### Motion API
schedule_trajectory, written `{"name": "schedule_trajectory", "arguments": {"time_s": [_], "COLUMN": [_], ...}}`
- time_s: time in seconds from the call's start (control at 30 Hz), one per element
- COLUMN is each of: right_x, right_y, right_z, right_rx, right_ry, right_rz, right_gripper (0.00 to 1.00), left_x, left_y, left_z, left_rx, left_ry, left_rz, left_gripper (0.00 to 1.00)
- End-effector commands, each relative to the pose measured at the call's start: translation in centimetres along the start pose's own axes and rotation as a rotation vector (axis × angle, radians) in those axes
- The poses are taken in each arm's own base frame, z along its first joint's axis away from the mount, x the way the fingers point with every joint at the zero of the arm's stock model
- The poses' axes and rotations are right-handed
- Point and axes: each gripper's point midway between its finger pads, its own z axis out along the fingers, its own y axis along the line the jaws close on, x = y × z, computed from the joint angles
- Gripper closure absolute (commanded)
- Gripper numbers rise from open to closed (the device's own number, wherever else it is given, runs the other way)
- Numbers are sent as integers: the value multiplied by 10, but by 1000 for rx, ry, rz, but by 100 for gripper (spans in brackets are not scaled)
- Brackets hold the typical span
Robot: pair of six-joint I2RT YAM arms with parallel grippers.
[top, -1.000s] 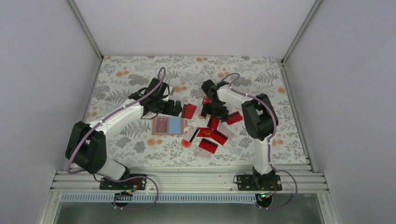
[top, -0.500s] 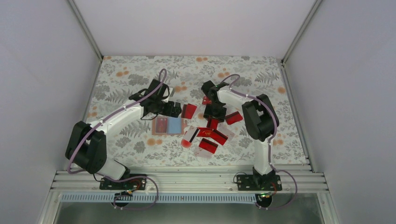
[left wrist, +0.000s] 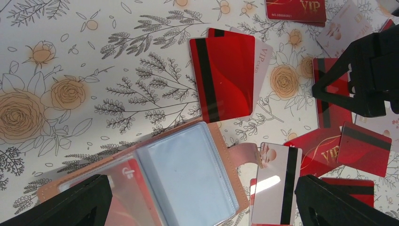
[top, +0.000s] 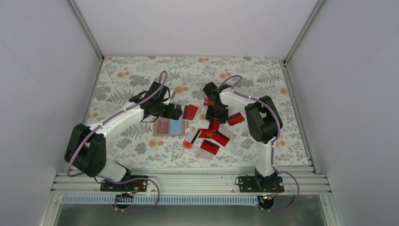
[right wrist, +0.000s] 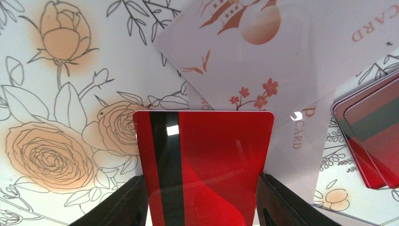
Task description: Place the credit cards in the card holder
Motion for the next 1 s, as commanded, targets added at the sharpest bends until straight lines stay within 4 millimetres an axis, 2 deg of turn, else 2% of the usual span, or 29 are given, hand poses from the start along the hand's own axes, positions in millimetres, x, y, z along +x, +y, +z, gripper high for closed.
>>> {"name": "schedule_trajectory", "arguments": {"time_s": [0.0,0.3,0.53,0.87,0.97], "right_x": [10,5,-6,-16,-15], "right_y": [6,13,27,33,29], "right_z": [13,-3,-17,-30,-30], "right_rx": [-12,-51,-99,-106,-76], "right_ry": [32,-11,-61,-100,-96], "right_rz": [-48,-84,-121,-146,-147], "right_gripper": [45,44,43,42,40], "left_x": [-10,-17,-20,-26,-25], "left_y": [-7,-15,-19,-25,-26], "left_z": [-10,-13,-14,-16,-15], "left_rx": [17,54,71,94,102], "left_ry": [-45,-59,-62,-70,-65], "left_rz": [26,27,25,28,28], "left_gripper": [2,3,3,4,4]}}
